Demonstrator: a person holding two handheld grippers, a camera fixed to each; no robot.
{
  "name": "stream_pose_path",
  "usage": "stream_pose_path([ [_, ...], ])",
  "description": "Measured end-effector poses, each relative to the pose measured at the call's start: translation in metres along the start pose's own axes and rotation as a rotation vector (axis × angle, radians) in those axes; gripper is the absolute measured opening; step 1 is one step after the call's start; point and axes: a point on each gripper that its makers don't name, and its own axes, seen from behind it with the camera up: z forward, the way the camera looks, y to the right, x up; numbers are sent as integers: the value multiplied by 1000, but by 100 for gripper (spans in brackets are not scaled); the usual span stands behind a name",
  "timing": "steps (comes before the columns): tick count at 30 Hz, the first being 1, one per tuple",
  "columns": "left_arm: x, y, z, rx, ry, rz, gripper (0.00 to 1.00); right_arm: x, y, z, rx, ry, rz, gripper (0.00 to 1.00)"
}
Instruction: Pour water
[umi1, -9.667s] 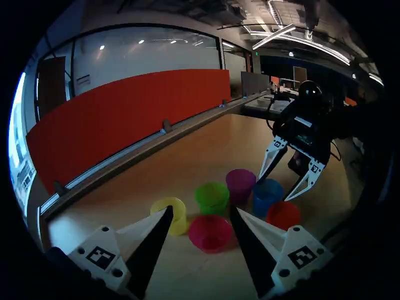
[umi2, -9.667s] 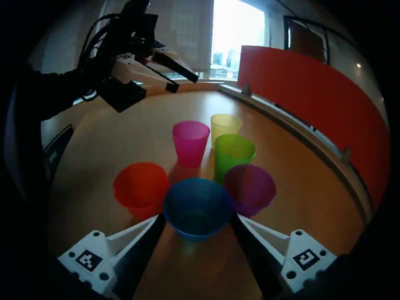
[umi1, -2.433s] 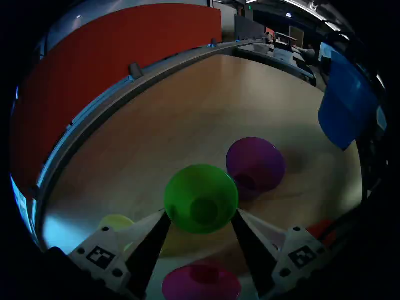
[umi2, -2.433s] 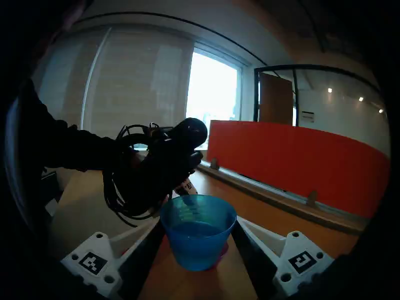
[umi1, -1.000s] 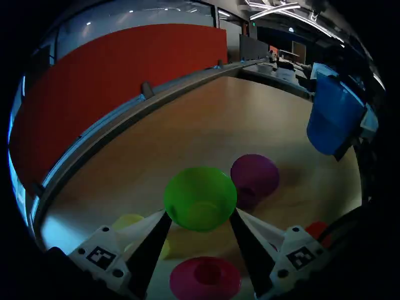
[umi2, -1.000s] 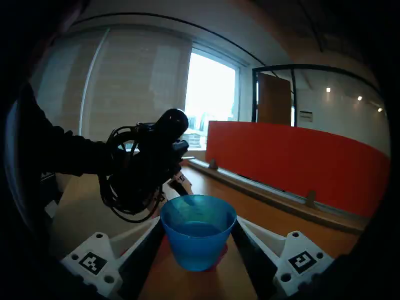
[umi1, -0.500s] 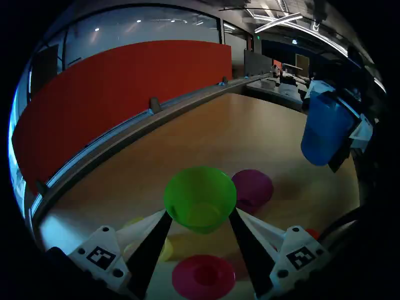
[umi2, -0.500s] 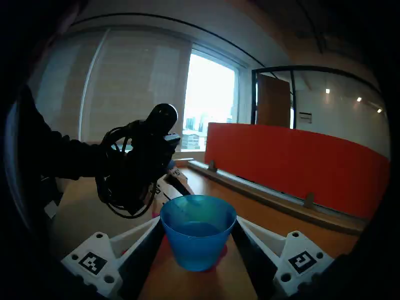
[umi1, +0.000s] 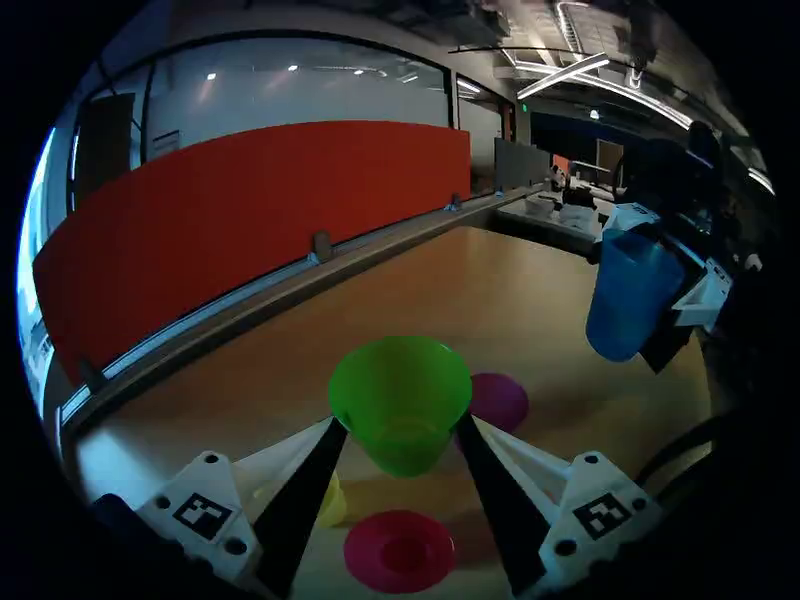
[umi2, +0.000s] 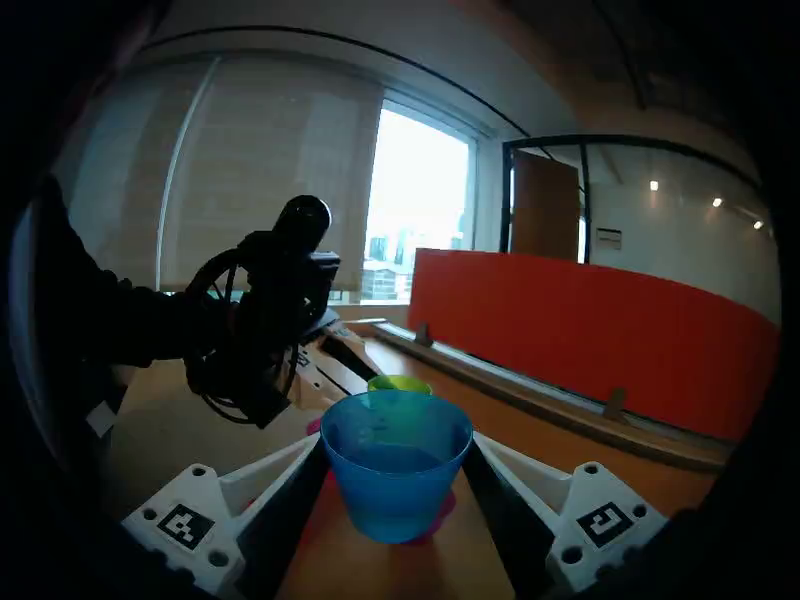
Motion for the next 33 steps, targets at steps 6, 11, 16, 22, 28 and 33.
stream_pose_path([
  [6, 15, 1, -10, 5, 60, -9, 81, 3, -3, -2, -3, 3, -3, 90],
  [11, 22, 4, -17, 4, 103, -20, 81, 5, -5, -4, -4, 5, -5, 90],
  [16, 30, 5, -25, 13, 155, -31, 81, 7, -6, -6, -7, 6, -8, 90],
  [22, 42, 4, -37, 25, 224, -50, 81, 10, -8, -8, -10, 9, -9, 90],
  [28, 52, 8, -48, 28, 280, -52, 81, 12, -9, -9, -11, 13, -11, 90],
  [33, 58, 13, -55, 29, 315, -56, 81, 14, -11, -10, -11, 17, -9, 90],
])
